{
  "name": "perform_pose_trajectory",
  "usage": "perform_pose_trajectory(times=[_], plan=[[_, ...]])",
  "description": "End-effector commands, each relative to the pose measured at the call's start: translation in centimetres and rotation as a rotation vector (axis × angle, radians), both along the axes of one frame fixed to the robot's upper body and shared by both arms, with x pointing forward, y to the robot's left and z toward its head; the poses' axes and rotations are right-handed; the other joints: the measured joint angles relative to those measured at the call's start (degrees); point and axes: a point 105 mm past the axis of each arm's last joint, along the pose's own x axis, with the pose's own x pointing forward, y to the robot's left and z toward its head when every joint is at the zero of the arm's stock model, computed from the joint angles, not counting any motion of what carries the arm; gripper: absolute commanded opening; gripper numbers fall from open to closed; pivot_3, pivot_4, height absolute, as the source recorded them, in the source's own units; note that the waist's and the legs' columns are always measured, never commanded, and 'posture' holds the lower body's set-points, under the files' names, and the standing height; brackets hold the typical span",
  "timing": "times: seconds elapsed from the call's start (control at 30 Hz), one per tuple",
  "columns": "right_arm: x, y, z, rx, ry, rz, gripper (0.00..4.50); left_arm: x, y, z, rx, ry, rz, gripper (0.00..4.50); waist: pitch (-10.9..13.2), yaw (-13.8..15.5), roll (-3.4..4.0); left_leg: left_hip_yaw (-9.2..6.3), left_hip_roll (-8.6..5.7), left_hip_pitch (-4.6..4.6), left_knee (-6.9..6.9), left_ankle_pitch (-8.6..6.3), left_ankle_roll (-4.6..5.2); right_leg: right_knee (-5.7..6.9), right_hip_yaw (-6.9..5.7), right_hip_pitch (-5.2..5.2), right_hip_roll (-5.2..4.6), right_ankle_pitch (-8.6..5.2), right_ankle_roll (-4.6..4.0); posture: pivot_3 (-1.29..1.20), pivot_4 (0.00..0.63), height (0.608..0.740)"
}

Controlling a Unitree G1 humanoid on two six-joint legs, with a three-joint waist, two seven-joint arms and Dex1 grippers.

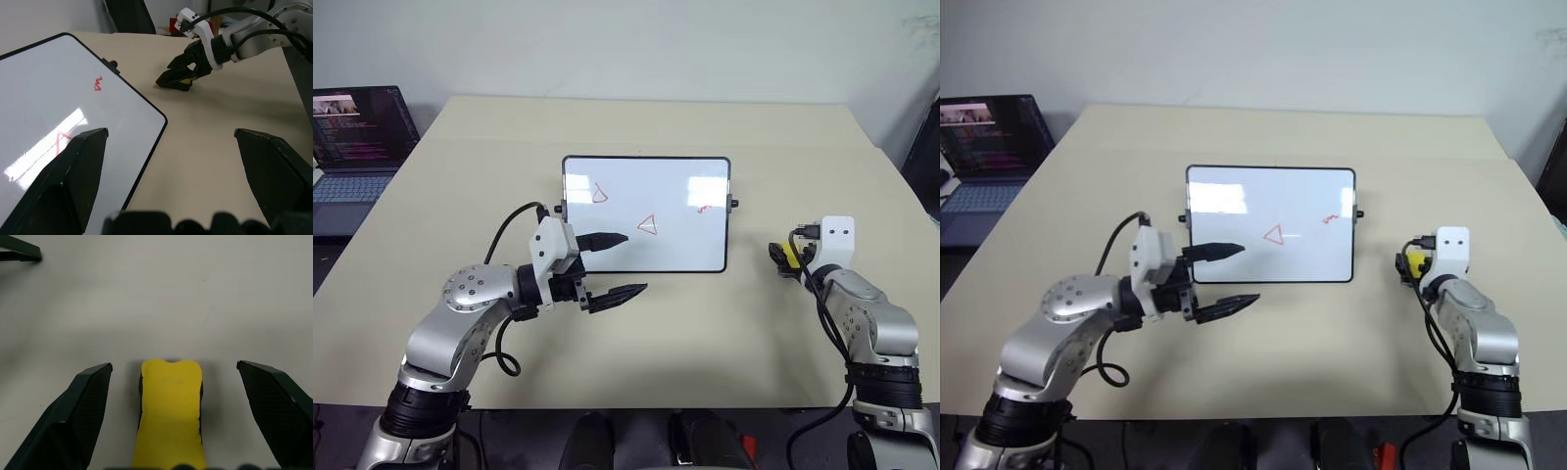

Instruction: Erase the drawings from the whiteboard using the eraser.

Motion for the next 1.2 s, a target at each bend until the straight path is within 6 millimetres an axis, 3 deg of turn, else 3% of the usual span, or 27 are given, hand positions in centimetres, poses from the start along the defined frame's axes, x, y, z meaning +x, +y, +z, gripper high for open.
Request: perform_pose_trajectory(times=[0.03, 0.37, 0.8, 0.97, 1.2], plan=[[-0.3, -0.7, 0.7, 0.012, -0.028, -0.017, 4.47, -0.2, -0.3, 0.8, -0.015, -0.051, -0.005, 4.5, 0.0, 0.0, 0.0, 0.0, 0.0, 0.0, 0.0, 0.0, 0.0, 0.0, 0.0, 0.0, 0.0, 0.0, 0.0, 0.0, 0.15, 0.74], [-0.3, -0.7, -0.5, 0.035, 0.002, -0.022, 4.31, 0.0, -0.2, 0.5, -0.012, -0.045, 0.004, 4.5, 0.0, -0.03, 0.0, 0.01, 0.0, 0.01, 0.01, 0.0, 0.0, 0.03, 0.01, 0.0, 0.0, 0.01, -0.01, 0.0, 0.15, 0.74], [0.3, 0.1, 0.2, 0.006, -0.068, 0.013, 4.31, -0.3, -0.2, 0.4, -0.014, -0.045, 0.01, 4.5, -0.01, -0.04, 0.01, 0.0, 0.0, 0.02, 0.04, 0.0, 0.0, 0.08, 0.0, 0.0, 0.0, 0.01, -0.01, 0.0, 0.15, 0.74], [-0.6, 0.1, 0.7, -0.001, -0.14, -0.012, 4.31, -0.3, -0.2, 0.4, -0.021, -0.049, 0.015, 4.5, -0.01, 0.03, 0.01, 0.0, 0.0, 0.01, 0.06, 0.0, 0.0, 0.09, 0.0, 0.0, 0.0, 0.01, -0.01, 0.0, 0.15, 0.74], [-1.9, 0.1, -0.2, 0.064, -0.151, -0.068, 4.31, -0.3, -0.3, 0.3, -0.023, -0.043, 0.01, 4.5, -0.01, -0.08, 0.02, 0.0, 0.02, 0.06, 0.18, 0.0, 0.0, 0.27, 0.05, 0.01, -0.05, 0.01, 0.0, 0.0, 0.15, 0.74]])
